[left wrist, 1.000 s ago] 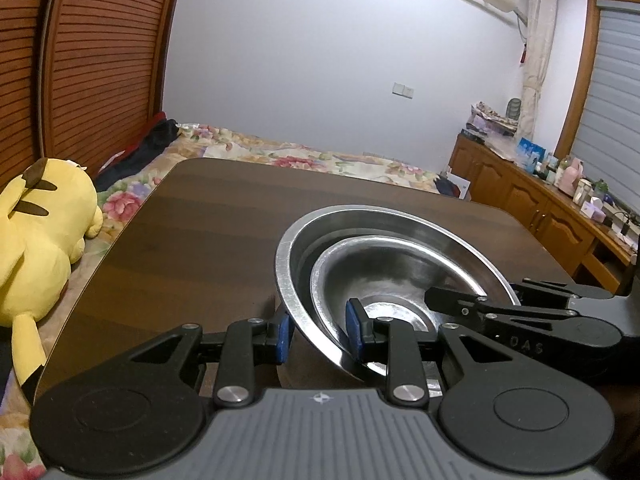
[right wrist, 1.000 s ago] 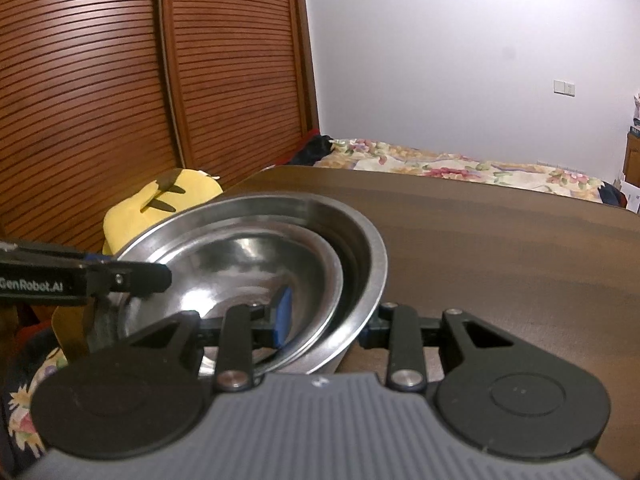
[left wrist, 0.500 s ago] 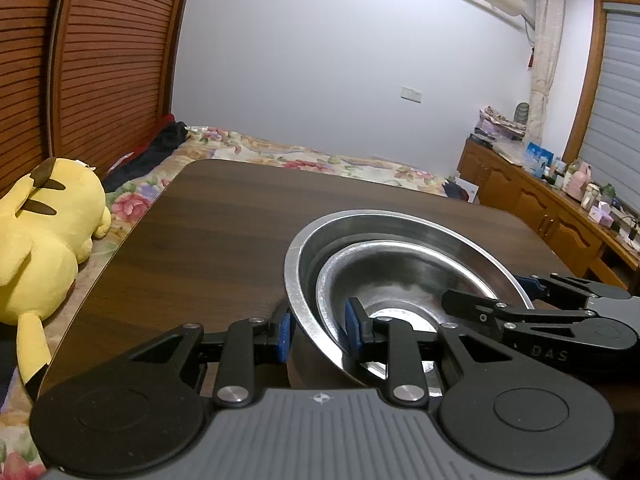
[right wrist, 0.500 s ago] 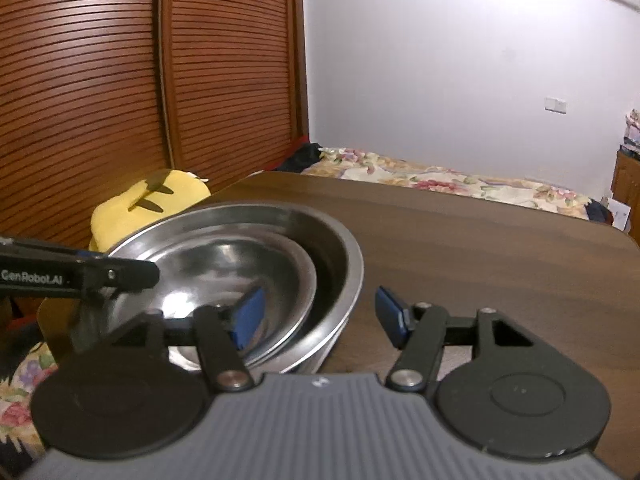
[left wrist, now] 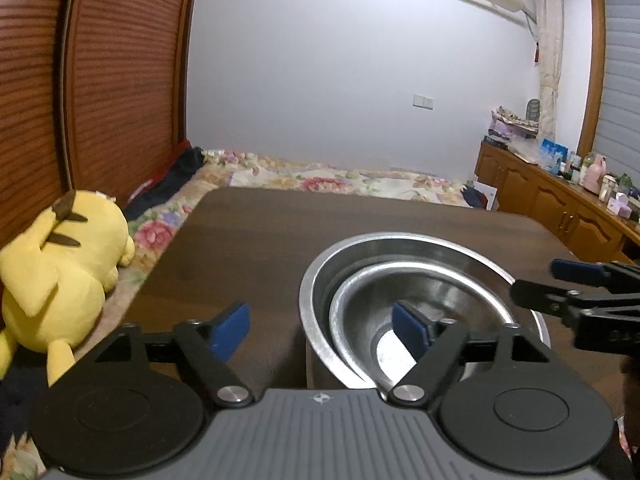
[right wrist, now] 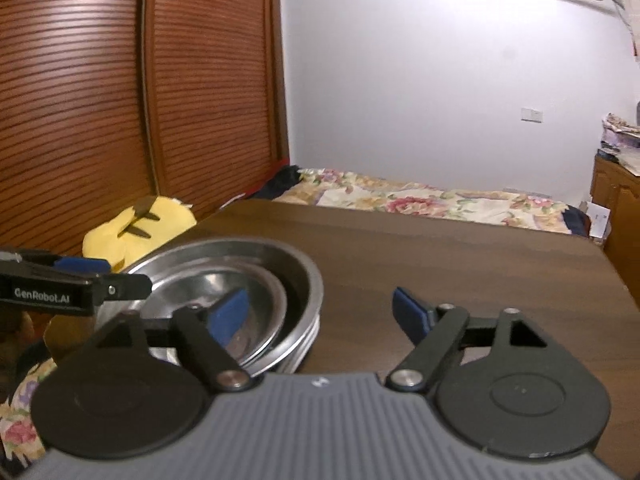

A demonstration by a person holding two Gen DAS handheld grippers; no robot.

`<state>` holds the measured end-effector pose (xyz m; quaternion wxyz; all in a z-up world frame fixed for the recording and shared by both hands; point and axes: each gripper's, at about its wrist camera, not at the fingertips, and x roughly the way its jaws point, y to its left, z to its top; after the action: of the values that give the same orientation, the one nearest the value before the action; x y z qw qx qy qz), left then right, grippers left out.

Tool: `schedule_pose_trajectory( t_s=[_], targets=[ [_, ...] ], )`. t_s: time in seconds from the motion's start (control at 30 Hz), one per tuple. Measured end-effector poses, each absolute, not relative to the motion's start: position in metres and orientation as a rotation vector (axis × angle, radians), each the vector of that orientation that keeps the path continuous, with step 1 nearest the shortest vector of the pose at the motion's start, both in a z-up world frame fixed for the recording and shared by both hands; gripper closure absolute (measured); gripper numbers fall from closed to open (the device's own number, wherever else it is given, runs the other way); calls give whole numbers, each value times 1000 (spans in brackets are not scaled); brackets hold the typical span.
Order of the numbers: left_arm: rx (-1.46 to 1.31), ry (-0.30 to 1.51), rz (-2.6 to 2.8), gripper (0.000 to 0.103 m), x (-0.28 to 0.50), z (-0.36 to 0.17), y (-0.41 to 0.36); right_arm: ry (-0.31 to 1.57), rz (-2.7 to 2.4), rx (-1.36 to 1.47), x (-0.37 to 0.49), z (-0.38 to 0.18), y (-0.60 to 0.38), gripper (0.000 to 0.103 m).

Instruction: Organize plates and bowls

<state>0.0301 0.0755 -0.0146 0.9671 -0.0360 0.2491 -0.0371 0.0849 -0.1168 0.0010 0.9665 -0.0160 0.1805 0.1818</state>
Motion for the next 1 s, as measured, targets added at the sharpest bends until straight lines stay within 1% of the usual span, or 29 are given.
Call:
schedule_pose_trajectory(
  t_s=[0.07, 0.13, 0.17, 0.23, 0.7, 1.0],
  targets=[
    [-62, 490, -75, 11, 28, -10, 72, 347, 351, -28, 80, 5, -120, 12],
    [-53, 475, -75, 5, 26, -6, 69, 336, 335, -23, 76, 9, -123, 2],
    [-46, 469, -75, 2, 26, -5, 67, 329, 328, -18, 74, 10, -125, 0],
    [-33, 450, -76, 0, 22, -1, 62, 317, 315, -8, 71, 12, -127, 0],
    [14, 408, -56, 0, 16, 18, 31, 284, 191, 1, 46, 22, -143, 0],
    [29, 404, -66, 0, 10, 22, 17, 301, 147, 16, 37, 24, -152, 0]
  ],
)
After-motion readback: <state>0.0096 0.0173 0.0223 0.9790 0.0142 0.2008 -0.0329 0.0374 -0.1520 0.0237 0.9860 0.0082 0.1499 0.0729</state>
